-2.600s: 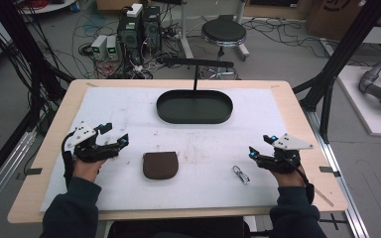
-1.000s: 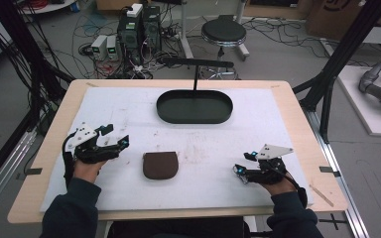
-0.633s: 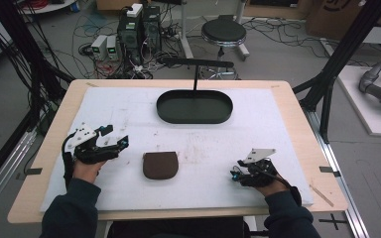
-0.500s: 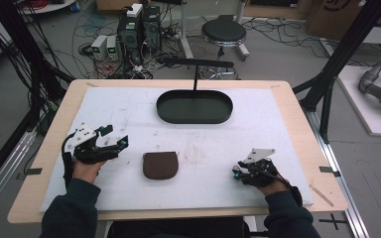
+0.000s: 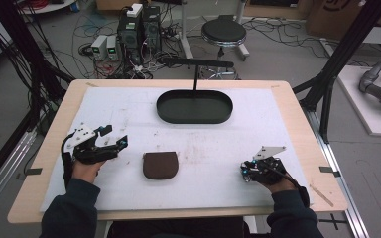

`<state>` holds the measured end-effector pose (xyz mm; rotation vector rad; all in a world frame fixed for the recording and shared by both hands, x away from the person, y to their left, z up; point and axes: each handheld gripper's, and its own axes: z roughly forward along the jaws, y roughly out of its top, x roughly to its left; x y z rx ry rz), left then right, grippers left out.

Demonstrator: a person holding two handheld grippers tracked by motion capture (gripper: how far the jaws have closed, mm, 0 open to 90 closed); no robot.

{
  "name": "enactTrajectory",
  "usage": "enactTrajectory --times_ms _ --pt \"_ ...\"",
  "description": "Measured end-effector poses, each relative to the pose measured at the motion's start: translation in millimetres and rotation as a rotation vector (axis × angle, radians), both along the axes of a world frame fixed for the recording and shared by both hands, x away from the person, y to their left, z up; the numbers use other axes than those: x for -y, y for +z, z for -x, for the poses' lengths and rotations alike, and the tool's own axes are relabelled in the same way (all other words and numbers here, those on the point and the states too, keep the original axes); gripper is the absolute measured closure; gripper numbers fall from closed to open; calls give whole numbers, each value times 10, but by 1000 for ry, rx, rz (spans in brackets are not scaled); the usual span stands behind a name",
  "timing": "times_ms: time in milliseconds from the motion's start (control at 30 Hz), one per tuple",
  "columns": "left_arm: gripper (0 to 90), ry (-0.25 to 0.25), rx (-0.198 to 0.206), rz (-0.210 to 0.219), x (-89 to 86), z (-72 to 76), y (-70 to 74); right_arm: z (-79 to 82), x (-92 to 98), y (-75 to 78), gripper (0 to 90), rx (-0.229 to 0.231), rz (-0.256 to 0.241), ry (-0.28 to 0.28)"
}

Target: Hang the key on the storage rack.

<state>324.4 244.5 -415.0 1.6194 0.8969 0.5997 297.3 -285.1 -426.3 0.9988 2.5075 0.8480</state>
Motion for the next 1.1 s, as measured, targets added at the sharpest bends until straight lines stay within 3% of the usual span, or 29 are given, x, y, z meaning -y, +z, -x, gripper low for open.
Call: enactTrajectory --times_ms 300,400,633,667,933,1100 --pt "234 3 -2 3 -7 0 0 -3 10 -2 875 -16 24 0" --pt "234 3 -2 2 -9 -1 -1 -11 28 10 888 -43 19 -8" --pt "235 1 5 -3 -4 4 2 -20 16 20 896 -58 24 -23" --pt "234 -1 7 -5 -4 4 2 -19 7 28 898 -44 33 -25" --pt "234 -9 39 -38 -2 16 -12 -107 -30 168 900 23 -72 -17" --pt "235 0 25 -34 -45 37 -19 -250 -99 272 900 57 -134 -6"
